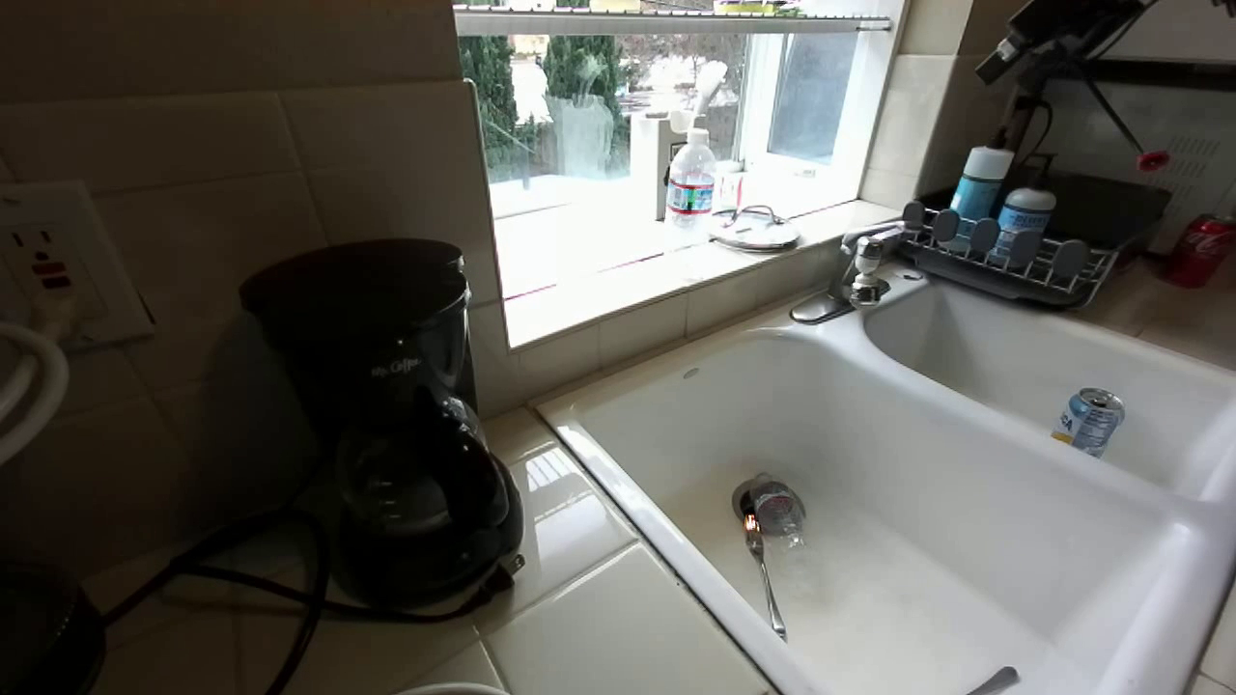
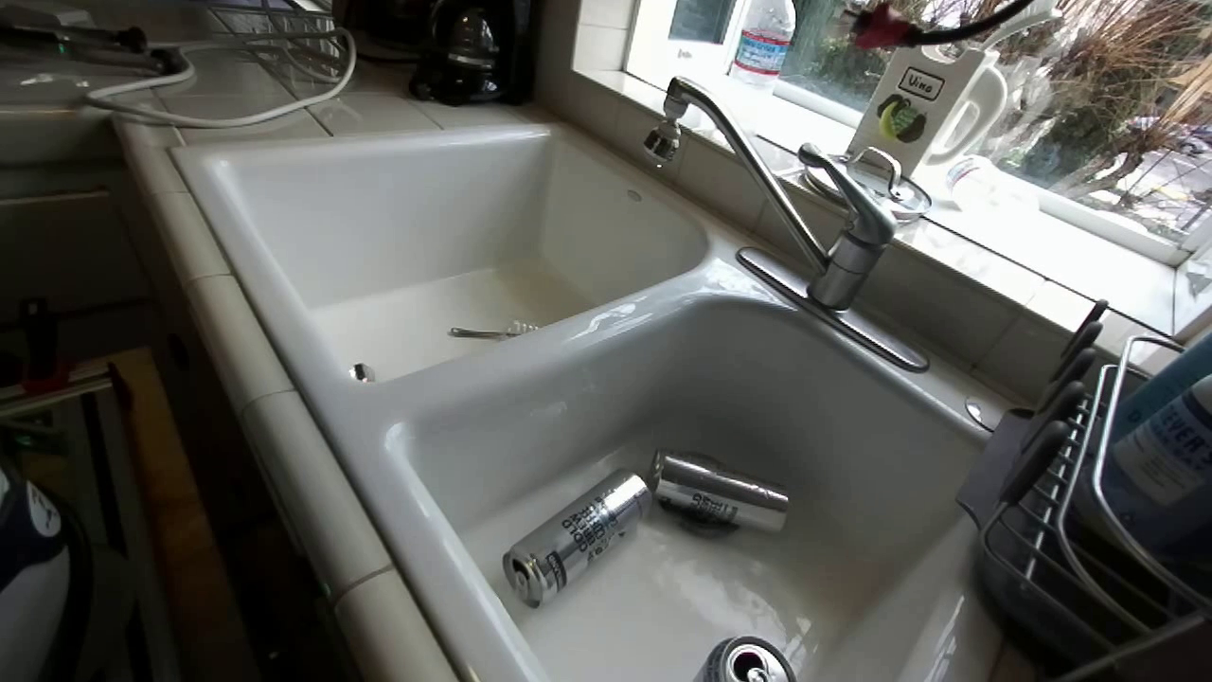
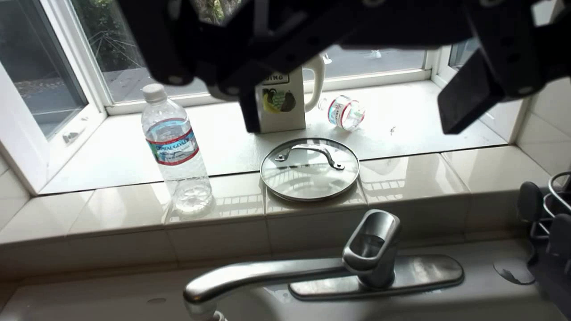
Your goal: Put the lid on the counter on the left
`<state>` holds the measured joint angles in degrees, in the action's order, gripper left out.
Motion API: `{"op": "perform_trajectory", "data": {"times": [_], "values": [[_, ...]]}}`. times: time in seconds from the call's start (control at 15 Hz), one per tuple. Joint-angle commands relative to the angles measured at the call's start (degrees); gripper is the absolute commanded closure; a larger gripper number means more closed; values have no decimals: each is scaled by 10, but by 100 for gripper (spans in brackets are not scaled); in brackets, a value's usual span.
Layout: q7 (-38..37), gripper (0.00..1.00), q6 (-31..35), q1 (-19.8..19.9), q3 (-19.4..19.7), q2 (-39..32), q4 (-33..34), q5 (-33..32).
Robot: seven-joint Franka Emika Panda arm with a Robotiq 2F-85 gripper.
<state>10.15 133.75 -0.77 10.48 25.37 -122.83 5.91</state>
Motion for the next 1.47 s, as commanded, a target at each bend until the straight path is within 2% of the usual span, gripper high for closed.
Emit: {"op": "perform_trajectory", "data": {"times": [0.0,0.07,0.2,0.47,0.6,0.67,0.8,1.0,1.13,1.27,1.33,1.4], "values": [[-17,0,-20,9,8,-118,106,30],[-2,0,-2,13,-5,-60,51,15],[-7,0,-3,19,-4,-104,84,21],[1,0,6,23,-4,-143,101,22],[66,0,14,11,12,-173,117,75],[82,0,23,14,11,-191,124,77],[152,0,31,11,14,-246,163,128],[207,0,38,28,-7,-329,237,161],[205,0,51,43,-26,-384,289,150],[182,0,33,60,-43,-420,337,136],[184,0,48,63,-51,-373,275,128],[183,0,48,69,-58,-394,297,127]]}}
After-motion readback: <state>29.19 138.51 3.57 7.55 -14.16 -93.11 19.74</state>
